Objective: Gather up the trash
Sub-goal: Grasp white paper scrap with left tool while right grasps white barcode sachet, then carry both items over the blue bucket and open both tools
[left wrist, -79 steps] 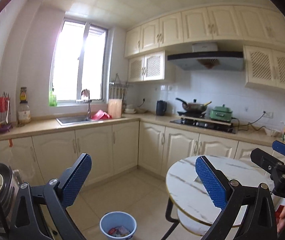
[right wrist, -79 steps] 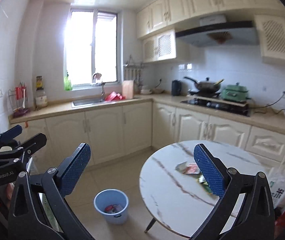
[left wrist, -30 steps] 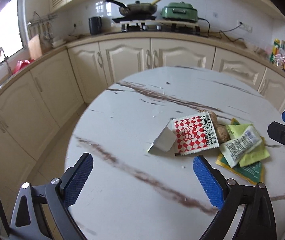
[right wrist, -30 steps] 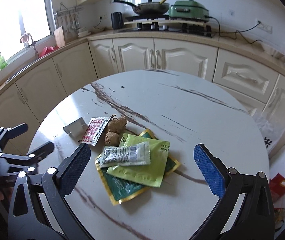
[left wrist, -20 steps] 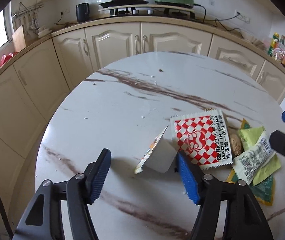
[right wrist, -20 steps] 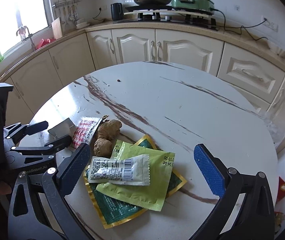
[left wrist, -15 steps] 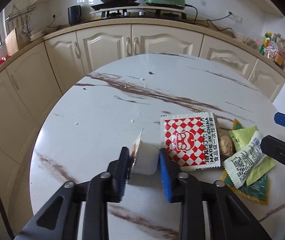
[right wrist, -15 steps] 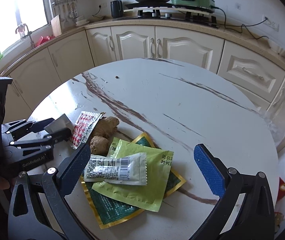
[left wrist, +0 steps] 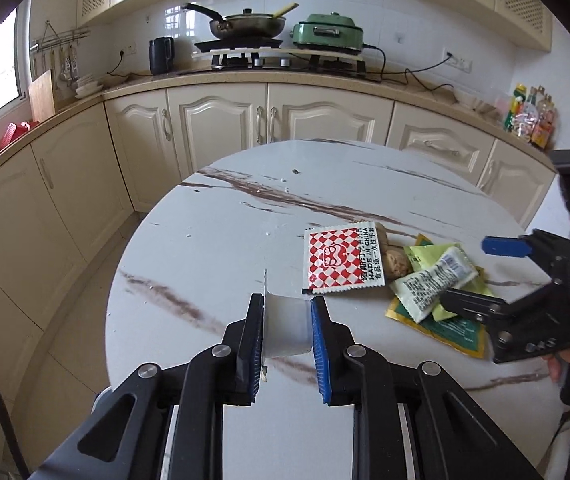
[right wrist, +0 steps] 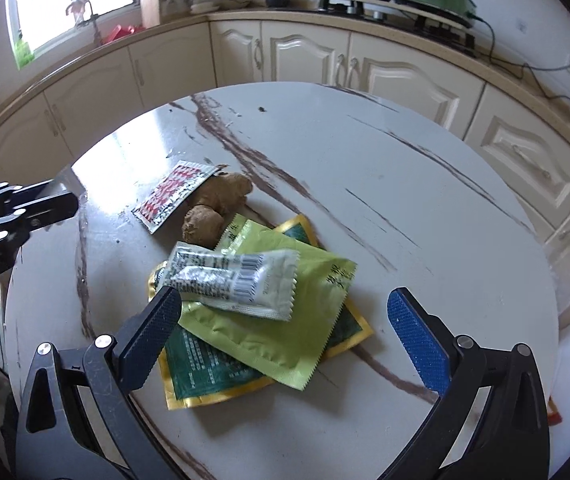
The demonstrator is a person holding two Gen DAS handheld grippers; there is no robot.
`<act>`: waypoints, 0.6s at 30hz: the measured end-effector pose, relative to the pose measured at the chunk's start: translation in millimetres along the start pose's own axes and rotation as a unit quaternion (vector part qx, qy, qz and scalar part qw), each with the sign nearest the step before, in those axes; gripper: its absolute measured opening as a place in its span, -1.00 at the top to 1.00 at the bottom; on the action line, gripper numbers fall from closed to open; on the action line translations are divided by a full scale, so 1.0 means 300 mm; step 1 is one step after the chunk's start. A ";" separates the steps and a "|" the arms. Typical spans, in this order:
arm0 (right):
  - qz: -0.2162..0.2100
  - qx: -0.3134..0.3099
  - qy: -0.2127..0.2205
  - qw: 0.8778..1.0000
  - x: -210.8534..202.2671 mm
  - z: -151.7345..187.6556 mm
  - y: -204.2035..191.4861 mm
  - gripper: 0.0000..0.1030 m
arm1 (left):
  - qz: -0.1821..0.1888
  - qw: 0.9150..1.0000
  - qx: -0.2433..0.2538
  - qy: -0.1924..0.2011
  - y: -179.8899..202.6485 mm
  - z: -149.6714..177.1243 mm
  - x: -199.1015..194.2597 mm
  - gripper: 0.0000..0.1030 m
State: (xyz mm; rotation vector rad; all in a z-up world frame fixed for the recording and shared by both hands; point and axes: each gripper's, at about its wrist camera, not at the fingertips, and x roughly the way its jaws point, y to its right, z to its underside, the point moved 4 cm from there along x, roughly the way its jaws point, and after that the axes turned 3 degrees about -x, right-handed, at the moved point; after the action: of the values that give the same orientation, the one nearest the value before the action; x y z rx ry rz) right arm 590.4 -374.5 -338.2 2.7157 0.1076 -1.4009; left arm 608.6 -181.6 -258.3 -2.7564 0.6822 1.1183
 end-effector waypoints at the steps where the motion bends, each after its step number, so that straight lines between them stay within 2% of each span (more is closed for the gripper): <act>1: -0.004 0.000 0.003 1.000 0.000 -0.006 -0.006 -1.00 | 0.001 1.000 -0.001 0.001 0.006 0.009 -0.019 0.65; 3: -0.020 0.000 0.012 1.000 -0.001 -0.014 -0.022 -0.91 | 0.005 1.000 -0.006 0.003 0.008 0.029 -0.056 0.65; 5: -0.033 0.007 0.008 0.999 0.011 -0.015 -0.037 -0.62 | 0.004 1.000 -0.008 0.005 -0.002 0.041 -0.093 0.65; 9: -0.045 0.016 0.000 0.999 0.035 -0.007 -0.059 -0.52 | 0.005 1.000 -0.017 0.002 -0.032 0.084 -0.156 0.65; 12: -0.056 0.039 0.006 0.998 0.034 -0.006 -0.048 -0.32 | 0.003 1.000 -0.021 0.003 -0.041 0.108 -0.200 0.64; 14: -0.052 0.038 0.012 0.998 0.026 -0.007 -0.052 0.00 | 0.003 1.000 -0.023 0.003 -0.061 0.115 -0.231 0.64; 18: -0.052 0.038 0.022 0.998 0.006 -0.003 -0.068 0.26 | -0.001 1.000 -0.027 0.004 -0.067 0.141 -0.282 0.64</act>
State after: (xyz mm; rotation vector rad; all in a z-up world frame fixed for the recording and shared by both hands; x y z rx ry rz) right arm 590.1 -354.1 -339.9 2.8421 0.2075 -1.3982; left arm 536.7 -121.9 -233.2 -2.8080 0.6604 1.1428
